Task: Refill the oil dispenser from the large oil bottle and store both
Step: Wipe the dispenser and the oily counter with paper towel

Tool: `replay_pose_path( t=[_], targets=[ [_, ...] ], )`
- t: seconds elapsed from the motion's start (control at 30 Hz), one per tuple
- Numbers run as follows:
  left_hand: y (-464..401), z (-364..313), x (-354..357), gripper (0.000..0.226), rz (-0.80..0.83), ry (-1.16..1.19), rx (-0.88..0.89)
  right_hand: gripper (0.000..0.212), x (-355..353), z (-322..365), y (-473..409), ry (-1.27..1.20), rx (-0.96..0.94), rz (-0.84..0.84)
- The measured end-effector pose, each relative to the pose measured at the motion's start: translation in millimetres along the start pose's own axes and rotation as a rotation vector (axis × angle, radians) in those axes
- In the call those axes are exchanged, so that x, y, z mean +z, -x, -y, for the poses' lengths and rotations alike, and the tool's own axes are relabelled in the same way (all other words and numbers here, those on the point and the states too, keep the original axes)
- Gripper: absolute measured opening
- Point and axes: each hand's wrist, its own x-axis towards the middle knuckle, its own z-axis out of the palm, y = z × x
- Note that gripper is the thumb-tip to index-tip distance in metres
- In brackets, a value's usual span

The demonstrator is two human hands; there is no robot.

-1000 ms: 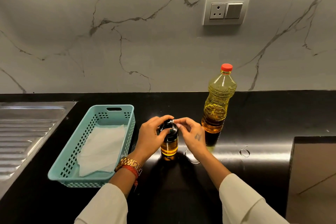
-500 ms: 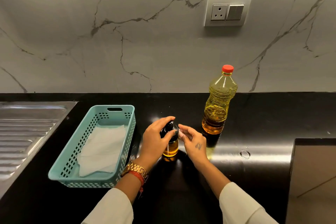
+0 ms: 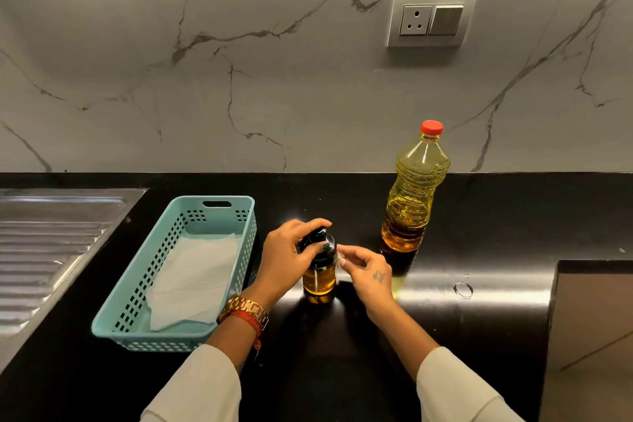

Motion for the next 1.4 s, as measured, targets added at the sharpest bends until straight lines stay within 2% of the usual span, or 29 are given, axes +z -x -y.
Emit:
replay_pose_path(
  t=[0.07, 0.27, 0.43, 0.6, 0.73, 0.83, 0.93, 1.03, 1.13, 1.27, 1.4],
  targets=[
    [0.6, -1.1, -1.0, 0.047, 0.007, 0.006, 0.002, 0.023, 4.0, 8.9, -11.7, -0.010, 0.019, 0.019],
    [5.0, -0.4, 1.6, 0.045, 0.020, -0.028, -0.003, 0.022, 0.5, 24.2, -2.8, 0.023, -0.112, -0.038],
    [6.2, 0.8, 3.1, 0.044, 0.013, -0.023, 0.003, 0.029, -0.9, 1.3, 31.9, -0.019, -0.030, -0.035],
    [3.1, 2.8, 0.1, 0.046, 0.043, -0.005, 0.025, 0.030, 2.8, -1.3, -0.8, 0.087, 0.056, 0.029],
    [0.1, 3.0, -4.8, 0.051, 0.116, 0.011, 0.015, 0.031, 0.7, 14.0, -4.5, 0.146, -0.006, 0.032],
    [-0.9, -1.1, -5.3, 0.055, 0.148, -0.038, -0.009, 0.032, -2.3, 9.0, 14.0, 0.089, -0.036, -0.012],
    [1.8, -4.1, -0.1, 0.050, 0.128, -0.074, -0.053, 0.032, 0.5, -6.9, 24.7, 0.083, 0.007, -0.020],
    [4.5, -6.8, 5.7, 0.042, 0.066, -0.009, -0.083, 0.030, 3.9, -8.0, 9.8, 0.128, 0.054, -0.017],
    [3.1, -7.1, 8.2, 0.040, 0.023, -0.010, -0.066, 0.027, 5.7, 6.3, -8.9, 0.153, 0.010, -0.004],
    [-0.2, -3.9, 3.5, 0.046, 0.057, -0.007, -0.080, 0.026, 3.1, 21.7, -14.1, 0.145, -0.095, -0.031],
    [-1.4, 2.9, -0.9, 0.052, 0.100, 0.039, -0.106, 0.028, 0.8, 6.2, 13.1, 0.053, -0.072, -0.061]
  ],
)
